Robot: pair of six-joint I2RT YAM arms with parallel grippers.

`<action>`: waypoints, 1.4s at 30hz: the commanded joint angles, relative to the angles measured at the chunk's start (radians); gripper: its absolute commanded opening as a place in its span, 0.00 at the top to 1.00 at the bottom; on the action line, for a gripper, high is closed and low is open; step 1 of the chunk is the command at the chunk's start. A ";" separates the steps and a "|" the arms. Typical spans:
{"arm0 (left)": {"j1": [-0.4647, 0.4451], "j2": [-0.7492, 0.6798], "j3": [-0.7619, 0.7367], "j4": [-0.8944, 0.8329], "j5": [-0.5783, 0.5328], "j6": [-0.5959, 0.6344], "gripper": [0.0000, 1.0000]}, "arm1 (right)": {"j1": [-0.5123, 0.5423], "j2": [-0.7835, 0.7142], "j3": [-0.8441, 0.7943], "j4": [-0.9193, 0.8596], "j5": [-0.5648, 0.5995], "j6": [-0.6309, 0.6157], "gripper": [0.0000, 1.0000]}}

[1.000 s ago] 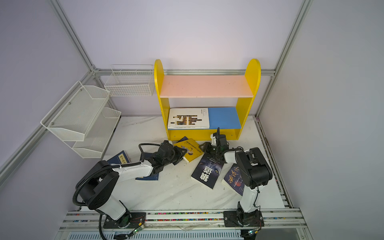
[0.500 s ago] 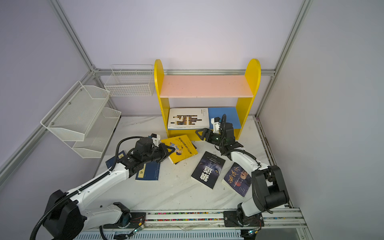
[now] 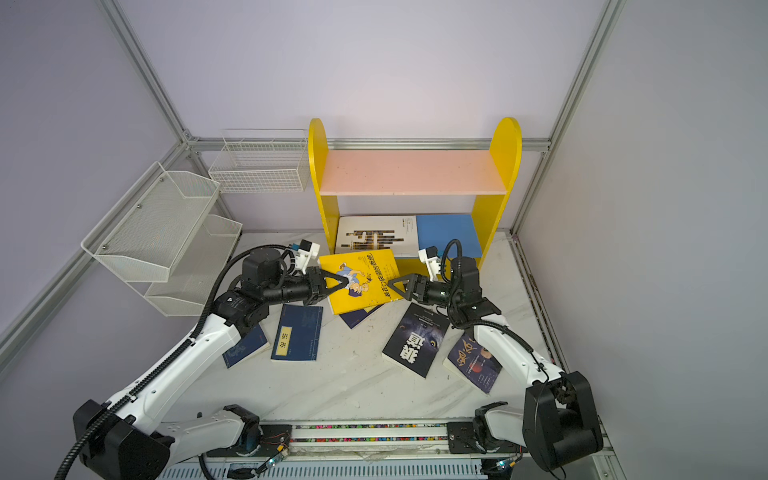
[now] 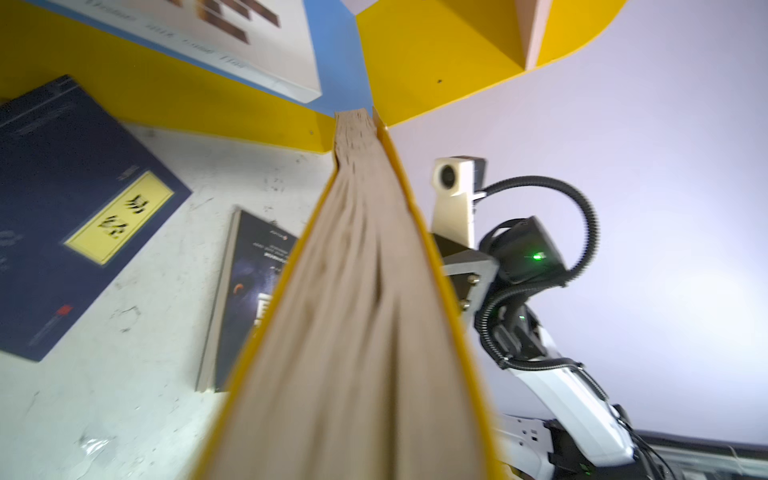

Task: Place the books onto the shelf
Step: 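Lift the yellow book upright with both grippers toward the shelf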

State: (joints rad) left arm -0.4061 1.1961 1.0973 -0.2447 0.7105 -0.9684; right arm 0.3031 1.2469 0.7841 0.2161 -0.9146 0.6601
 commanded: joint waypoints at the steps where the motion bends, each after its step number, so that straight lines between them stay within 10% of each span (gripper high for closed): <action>1: 0.010 0.013 0.136 0.218 0.162 -0.063 1.00 | 0.002 -0.041 -0.042 0.102 -0.028 0.078 0.14; 27: 0.145 0.177 0.149 0.391 0.498 -0.060 1.00 | 0.001 -0.127 -0.271 0.624 -0.018 0.469 0.71; 33: 0.186 0.243 0.191 0.346 0.437 -0.055 0.85 | 0.002 -0.100 -0.263 0.625 0.076 0.493 0.85; 37: 0.216 0.238 0.229 0.251 0.347 -0.010 0.49 | 0.002 -0.076 -0.243 0.625 0.138 0.497 0.89; 42: 0.250 0.180 0.261 0.131 0.242 0.050 0.31 | 0.000 -0.023 -0.167 0.622 0.184 0.487 0.92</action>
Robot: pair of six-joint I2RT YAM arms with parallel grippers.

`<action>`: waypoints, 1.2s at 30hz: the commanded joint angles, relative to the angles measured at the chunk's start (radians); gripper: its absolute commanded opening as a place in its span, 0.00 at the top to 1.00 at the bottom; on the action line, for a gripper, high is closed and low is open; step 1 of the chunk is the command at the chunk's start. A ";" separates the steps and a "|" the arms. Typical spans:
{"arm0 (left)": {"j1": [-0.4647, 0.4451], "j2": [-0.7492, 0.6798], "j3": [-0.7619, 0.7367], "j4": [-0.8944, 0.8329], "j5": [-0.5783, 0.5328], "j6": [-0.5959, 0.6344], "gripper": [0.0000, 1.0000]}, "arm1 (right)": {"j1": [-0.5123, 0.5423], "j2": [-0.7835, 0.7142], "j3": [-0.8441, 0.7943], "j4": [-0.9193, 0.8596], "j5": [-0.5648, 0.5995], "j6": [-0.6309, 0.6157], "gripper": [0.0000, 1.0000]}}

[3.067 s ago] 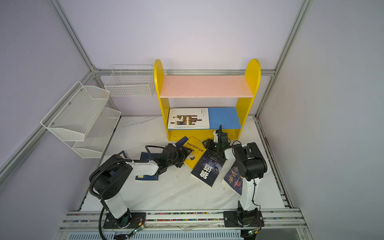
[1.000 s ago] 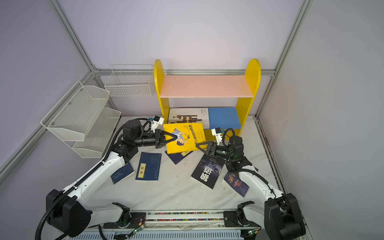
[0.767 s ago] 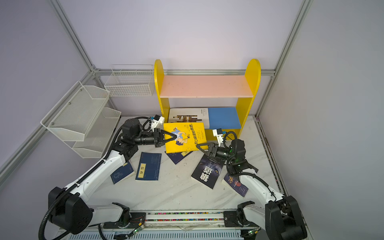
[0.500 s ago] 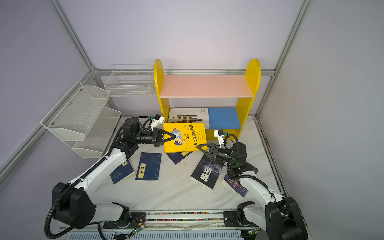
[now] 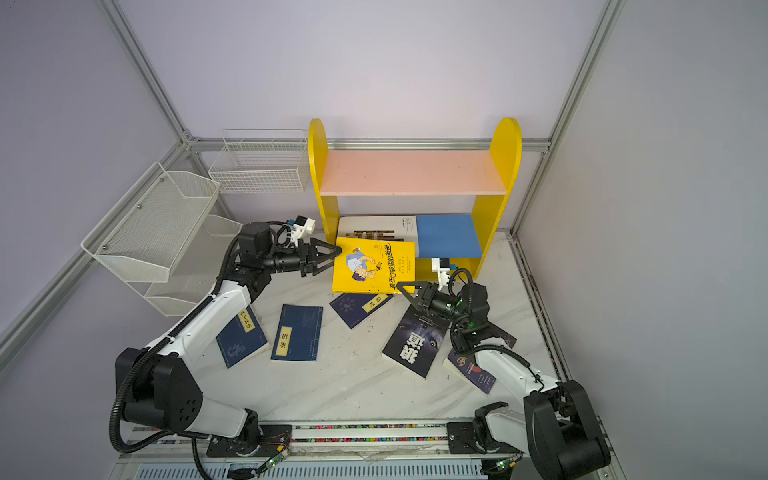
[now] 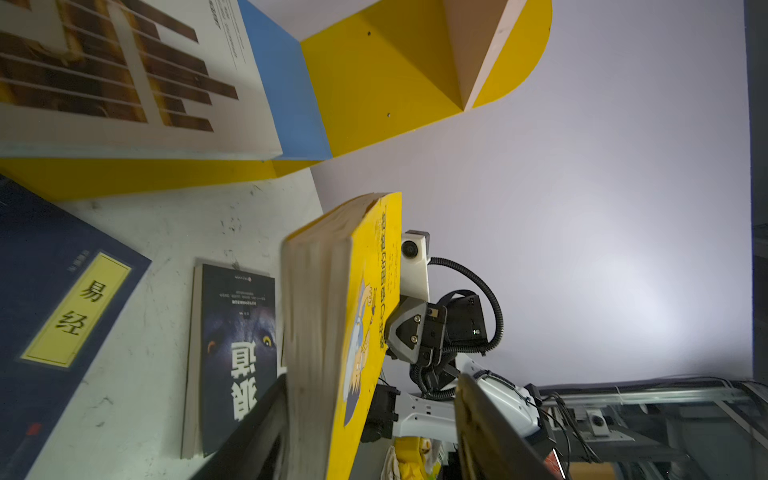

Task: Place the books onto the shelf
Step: 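Hold the yellow book with the right gripper while the left gripper releases and withdraws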

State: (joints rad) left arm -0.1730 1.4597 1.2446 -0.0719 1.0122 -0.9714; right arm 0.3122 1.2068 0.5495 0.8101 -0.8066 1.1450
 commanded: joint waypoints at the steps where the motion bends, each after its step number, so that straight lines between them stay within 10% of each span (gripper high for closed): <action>1: 0.023 -0.099 0.114 -0.079 -0.091 0.073 0.26 | -0.011 0.037 0.093 0.028 0.079 -0.008 0.92; 17: 0.095 -0.296 -0.038 -0.278 -0.412 0.104 0.15 | -0.053 0.455 0.722 -0.351 0.046 -0.278 0.95; 36: 0.095 -0.331 -0.121 -0.193 -0.478 0.031 0.16 | -0.033 0.766 0.952 -0.384 -0.150 -0.349 0.95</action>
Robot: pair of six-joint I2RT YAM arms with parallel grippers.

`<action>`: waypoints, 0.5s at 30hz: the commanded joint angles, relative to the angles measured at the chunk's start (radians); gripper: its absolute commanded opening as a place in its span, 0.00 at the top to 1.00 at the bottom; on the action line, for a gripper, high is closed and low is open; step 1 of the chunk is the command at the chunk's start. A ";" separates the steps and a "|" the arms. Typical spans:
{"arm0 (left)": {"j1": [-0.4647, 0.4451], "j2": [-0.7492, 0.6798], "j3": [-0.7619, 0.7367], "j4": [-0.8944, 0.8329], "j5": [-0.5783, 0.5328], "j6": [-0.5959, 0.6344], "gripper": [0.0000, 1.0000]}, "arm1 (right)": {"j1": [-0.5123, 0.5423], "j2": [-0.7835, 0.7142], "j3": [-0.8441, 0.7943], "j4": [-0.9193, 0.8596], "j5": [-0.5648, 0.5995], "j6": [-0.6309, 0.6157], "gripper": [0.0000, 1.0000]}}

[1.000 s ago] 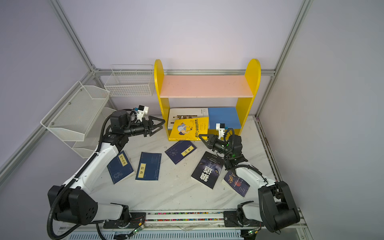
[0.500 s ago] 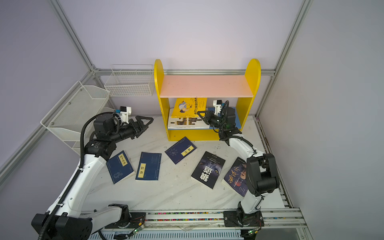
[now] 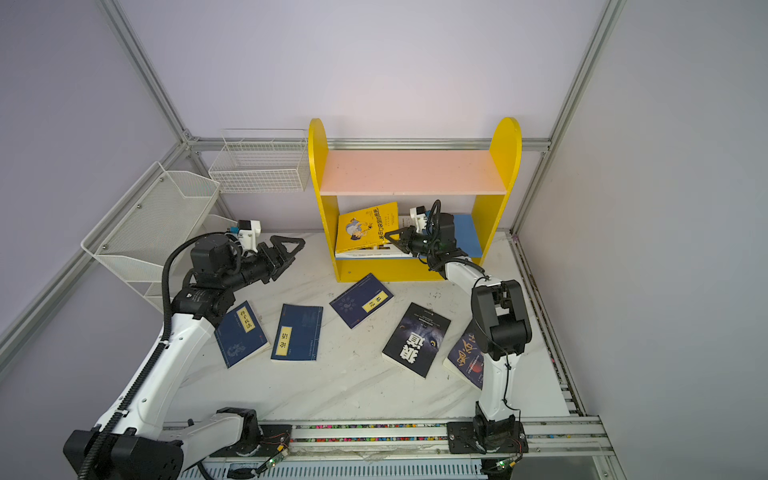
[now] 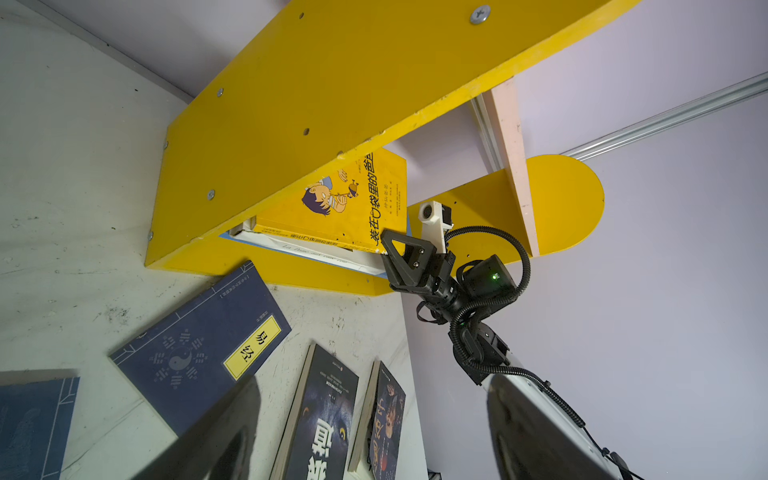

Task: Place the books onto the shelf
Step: 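Hold the yellow book with the right gripper while the left gripper releases and withdraws, then lay the yellow book onto the white book with the right gripper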

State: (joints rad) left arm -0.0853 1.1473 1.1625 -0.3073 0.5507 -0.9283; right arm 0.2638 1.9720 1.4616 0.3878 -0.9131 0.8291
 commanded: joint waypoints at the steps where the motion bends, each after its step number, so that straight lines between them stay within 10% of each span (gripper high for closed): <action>1: 0.007 -0.018 -0.042 0.043 -0.021 -0.013 0.16 | 0.017 0.000 0.037 0.032 -0.037 -0.039 0.95; 15: 0.007 0.011 -0.058 0.073 -0.018 -0.037 0.16 | 0.024 -0.003 0.012 0.002 0.001 -0.059 0.84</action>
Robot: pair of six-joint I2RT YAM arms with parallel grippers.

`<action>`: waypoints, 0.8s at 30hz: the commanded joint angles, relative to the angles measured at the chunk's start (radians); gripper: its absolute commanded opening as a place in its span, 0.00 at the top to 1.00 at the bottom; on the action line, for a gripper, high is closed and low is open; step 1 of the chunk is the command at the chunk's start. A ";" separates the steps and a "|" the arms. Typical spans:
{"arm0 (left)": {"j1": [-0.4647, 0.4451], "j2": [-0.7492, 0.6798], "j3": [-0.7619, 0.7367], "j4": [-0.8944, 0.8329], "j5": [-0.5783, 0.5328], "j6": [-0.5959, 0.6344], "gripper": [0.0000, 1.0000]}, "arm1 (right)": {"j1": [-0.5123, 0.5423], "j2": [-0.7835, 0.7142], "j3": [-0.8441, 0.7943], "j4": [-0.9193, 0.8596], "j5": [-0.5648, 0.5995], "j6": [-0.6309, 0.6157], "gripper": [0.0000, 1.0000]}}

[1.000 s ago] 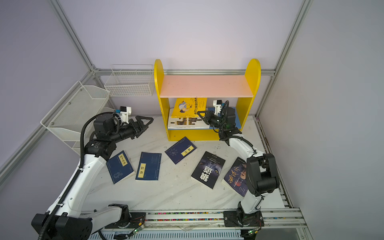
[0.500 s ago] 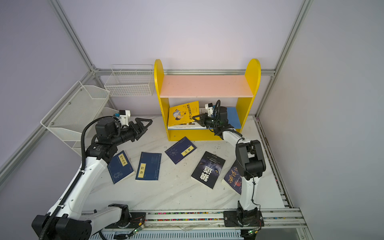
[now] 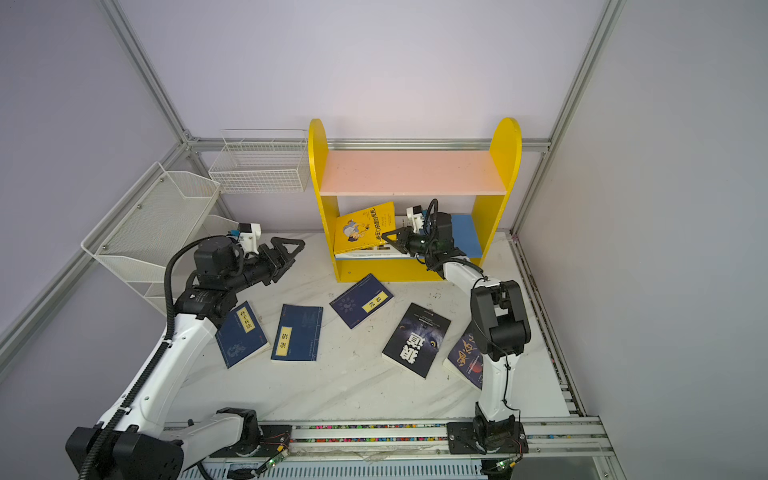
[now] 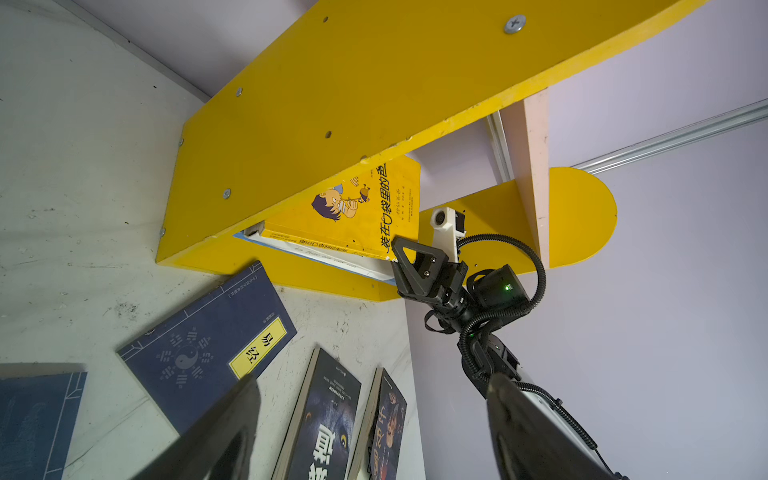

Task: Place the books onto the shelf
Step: 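Lay the yellow book onto the white book with the right gripper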

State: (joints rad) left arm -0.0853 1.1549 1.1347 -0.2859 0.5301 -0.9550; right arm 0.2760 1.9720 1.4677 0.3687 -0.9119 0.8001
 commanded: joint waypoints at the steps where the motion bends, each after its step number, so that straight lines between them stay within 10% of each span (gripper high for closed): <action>1: 0.007 0.005 -0.032 0.053 0.005 -0.012 0.16 | 0.012 -0.002 0.011 0.004 0.010 -0.039 0.77; 12: 0.007 -0.001 -0.047 0.056 0.016 -0.008 0.15 | 0.021 -0.056 0.047 -0.250 0.172 -0.176 0.45; 24: 0.007 -0.003 -0.053 0.043 0.027 0.005 0.15 | 0.041 -0.131 0.083 -0.503 0.360 -0.291 0.35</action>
State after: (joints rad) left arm -0.0853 1.1633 1.1187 -0.2703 0.5396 -0.9585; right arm 0.3092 1.9030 1.5257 -0.0498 -0.6308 0.5663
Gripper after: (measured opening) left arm 0.849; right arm 0.646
